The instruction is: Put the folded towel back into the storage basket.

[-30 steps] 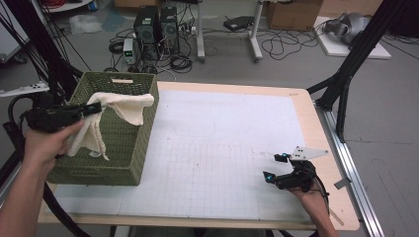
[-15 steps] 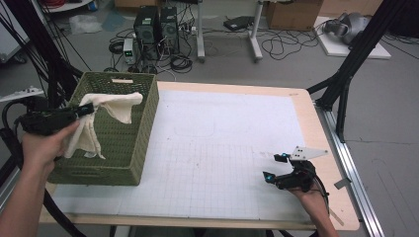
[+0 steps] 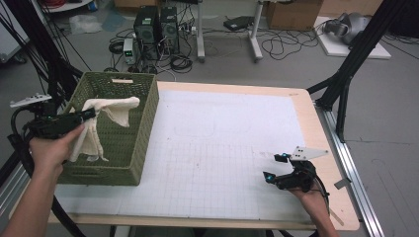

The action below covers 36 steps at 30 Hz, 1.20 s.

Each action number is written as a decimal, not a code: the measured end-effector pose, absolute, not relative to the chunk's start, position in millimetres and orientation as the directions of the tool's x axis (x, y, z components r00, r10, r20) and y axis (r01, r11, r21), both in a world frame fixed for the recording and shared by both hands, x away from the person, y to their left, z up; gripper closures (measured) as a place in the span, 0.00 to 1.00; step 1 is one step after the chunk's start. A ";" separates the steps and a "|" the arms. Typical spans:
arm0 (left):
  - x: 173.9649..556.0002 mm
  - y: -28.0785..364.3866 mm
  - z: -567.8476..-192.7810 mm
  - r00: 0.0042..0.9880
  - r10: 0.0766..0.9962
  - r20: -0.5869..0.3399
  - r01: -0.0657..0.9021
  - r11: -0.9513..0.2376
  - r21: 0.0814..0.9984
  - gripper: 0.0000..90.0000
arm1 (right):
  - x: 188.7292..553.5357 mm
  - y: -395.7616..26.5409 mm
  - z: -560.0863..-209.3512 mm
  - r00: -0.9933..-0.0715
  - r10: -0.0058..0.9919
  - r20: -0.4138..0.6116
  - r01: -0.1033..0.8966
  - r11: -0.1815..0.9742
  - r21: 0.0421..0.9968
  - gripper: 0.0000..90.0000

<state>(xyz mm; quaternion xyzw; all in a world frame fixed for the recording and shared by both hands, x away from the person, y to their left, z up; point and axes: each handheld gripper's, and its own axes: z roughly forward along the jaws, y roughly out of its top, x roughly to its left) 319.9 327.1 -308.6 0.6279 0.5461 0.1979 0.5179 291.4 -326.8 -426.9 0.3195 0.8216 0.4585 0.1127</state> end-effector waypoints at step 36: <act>329.1 320.8 -325.9 0.268 0.908 -0.322 0.523 0.143 0.840 0.86 | 290.8 -327.5 -426.3 -0.773 0.625 0.107 0.418 0.375 0.827 0.17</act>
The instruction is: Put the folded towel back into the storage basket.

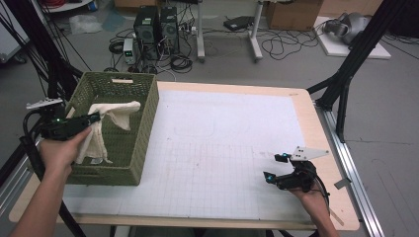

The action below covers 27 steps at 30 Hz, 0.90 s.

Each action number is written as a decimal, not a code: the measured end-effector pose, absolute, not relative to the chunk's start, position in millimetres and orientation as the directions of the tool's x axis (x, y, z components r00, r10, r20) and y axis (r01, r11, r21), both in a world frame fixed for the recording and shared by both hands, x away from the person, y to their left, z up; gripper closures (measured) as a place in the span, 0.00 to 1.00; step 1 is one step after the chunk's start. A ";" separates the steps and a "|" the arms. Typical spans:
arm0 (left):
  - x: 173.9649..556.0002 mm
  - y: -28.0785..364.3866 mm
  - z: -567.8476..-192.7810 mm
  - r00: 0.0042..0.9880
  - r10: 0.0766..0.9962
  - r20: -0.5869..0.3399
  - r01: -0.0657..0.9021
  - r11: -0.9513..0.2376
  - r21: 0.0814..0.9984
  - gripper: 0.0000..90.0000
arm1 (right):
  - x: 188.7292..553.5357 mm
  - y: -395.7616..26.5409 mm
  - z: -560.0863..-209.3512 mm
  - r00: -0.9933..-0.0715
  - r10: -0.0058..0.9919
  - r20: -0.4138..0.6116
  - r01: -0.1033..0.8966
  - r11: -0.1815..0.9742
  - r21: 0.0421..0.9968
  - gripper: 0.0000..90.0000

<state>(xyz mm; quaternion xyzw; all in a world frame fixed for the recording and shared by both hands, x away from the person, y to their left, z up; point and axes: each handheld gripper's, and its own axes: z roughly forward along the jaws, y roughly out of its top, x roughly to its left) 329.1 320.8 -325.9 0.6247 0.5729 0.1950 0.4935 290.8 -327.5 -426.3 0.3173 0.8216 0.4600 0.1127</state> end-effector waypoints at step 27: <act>335.3 317.7 -333.2 0.226 0.919 -0.323 0.543 0.157 0.825 0.85 | 291.4 -326.9 -426.9 -0.774 0.625 0.108 0.418 0.376 0.827 0.17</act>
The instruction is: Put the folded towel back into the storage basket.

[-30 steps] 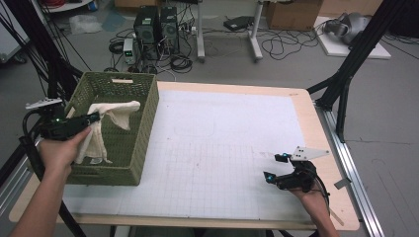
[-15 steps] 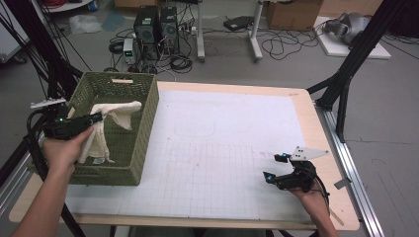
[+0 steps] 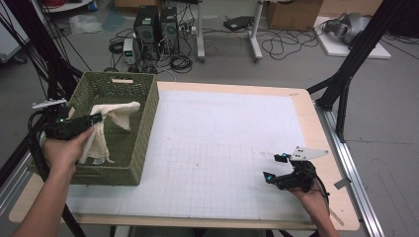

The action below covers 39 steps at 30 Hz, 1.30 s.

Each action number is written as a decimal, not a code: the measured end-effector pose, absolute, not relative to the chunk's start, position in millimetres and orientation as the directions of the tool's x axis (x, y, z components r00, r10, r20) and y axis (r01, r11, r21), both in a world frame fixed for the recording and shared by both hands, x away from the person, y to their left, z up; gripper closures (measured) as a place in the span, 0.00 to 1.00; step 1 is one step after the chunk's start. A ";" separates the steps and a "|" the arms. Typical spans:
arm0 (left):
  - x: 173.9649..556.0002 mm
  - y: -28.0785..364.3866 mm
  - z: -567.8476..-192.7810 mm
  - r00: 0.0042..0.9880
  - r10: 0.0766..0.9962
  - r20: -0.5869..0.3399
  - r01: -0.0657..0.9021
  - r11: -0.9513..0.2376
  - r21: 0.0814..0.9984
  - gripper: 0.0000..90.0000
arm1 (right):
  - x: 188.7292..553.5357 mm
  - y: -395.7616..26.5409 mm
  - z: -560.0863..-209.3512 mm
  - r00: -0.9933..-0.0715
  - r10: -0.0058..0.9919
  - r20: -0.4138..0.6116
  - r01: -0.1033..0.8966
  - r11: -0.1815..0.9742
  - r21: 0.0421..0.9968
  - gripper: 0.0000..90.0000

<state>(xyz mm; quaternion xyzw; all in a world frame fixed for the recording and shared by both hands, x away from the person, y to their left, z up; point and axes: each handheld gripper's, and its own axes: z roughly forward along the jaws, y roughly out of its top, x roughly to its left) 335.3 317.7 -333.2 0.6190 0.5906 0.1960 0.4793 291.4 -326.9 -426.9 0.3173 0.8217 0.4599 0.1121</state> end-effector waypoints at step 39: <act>341.2 315.0 -340.0 0.177 0.932 -0.316 0.602 0.152 0.784 0.70 | 289.7 -326.3 -425.5 -0.777 0.621 0.105 0.412 0.376 0.830 0.17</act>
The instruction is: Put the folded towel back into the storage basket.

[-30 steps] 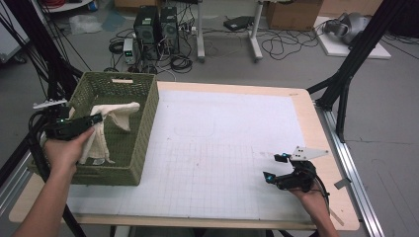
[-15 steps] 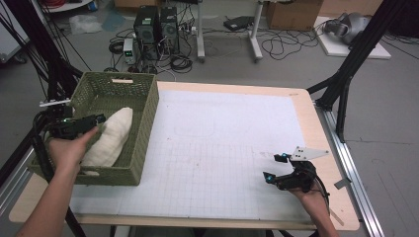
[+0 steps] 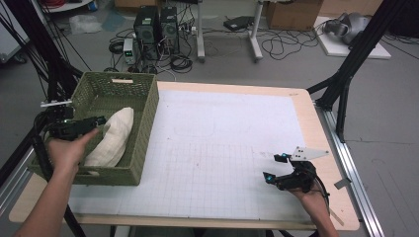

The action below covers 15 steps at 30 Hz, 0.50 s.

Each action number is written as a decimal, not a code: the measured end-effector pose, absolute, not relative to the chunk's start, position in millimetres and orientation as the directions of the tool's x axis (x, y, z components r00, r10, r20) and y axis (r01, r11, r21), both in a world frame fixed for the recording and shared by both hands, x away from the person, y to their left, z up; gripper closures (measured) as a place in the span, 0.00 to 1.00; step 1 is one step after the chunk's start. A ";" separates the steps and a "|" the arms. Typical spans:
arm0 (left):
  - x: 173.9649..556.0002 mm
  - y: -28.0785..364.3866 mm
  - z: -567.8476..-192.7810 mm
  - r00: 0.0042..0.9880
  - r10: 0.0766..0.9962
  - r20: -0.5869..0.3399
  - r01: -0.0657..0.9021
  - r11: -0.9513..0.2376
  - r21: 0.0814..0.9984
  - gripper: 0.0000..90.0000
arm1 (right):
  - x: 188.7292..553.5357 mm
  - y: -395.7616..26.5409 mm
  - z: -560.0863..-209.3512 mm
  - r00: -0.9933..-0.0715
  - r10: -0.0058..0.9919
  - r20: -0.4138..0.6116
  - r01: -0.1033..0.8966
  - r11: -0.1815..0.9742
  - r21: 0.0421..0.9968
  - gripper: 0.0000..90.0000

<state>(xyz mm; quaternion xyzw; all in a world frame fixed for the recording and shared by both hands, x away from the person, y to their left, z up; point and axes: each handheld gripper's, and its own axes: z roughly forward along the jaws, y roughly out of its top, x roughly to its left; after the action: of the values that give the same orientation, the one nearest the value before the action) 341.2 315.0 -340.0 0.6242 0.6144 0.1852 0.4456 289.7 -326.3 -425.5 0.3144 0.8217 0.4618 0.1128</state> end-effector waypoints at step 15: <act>342.0 312.7 -336.3 0.242 0.924 -0.295 0.604 0.094 0.792 0.77 | 289.6 -326.1 -425.2 -0.781 0.616 0.104 0.408 0.377 0.832 0.17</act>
<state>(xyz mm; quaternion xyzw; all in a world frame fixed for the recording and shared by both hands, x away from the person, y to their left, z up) 342.0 312.7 -336.3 0.6488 0.5888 0.1791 0.4475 289.6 -326.1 -425.2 0.3116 0.8220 0.4632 0.1124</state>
